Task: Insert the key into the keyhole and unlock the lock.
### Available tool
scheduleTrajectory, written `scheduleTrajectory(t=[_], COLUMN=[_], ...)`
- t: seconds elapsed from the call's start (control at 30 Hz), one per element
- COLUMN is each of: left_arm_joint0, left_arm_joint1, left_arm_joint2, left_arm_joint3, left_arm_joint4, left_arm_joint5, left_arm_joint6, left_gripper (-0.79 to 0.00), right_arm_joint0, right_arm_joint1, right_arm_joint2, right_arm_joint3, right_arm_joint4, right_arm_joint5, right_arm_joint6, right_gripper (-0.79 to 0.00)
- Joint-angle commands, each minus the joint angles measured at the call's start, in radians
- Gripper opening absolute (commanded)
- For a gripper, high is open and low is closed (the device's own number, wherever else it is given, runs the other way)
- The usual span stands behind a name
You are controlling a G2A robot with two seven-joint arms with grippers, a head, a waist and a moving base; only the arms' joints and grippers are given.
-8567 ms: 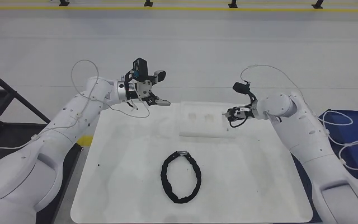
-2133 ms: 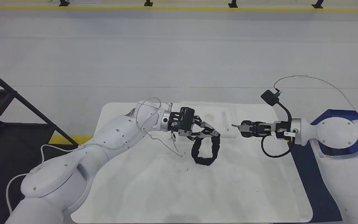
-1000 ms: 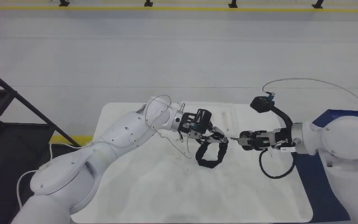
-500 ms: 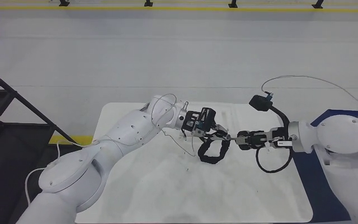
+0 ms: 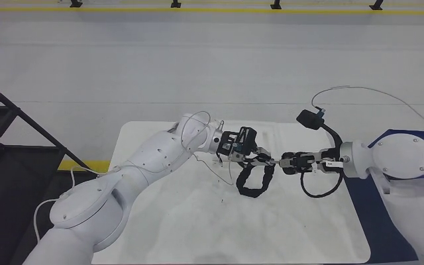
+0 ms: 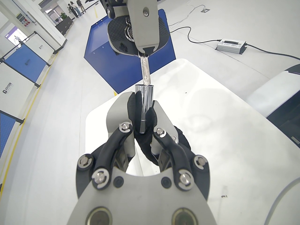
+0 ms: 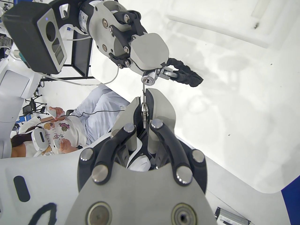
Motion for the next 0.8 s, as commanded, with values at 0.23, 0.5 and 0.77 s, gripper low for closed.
scheduleTrajectory(t=[0.23, 0.5, 0.77], left_arm_joint0=[0.002, 0.003, 0.006], left_arm_joint1=[-0.004, -0.005, -0.005], left_arm_joint2=[0.001, 0.001, 0.003], left_arm_joint3=[0.003, 0.005, 0.005], left_arm_joint4=[-0.003, -0.009, -0.022], left_arm_joint5=[0.001, -0.004, -0.008], left_arm_joint6=[0.001, -0.004, -0.008], left_gripper=[-0.785, -0.785, -0.785], right_arm_joint0=[-0.003, -0.001, 0.006], right_arm_joint1=[0.016, 0.028, 0.034], right_arm_joint2=[-0.008, -0.01, -0.015], right_arm_joint3=[0.0, -0.006, -0.011], right_arm_joint4=[0.0, 0.0, 0.01], right_arm_joint5=[0.009, 0.01, 0.007], right_arm_joint6=[-0.009, -0.01, -0.017], right_gripper=[-0.785, -0.785, -0.785])
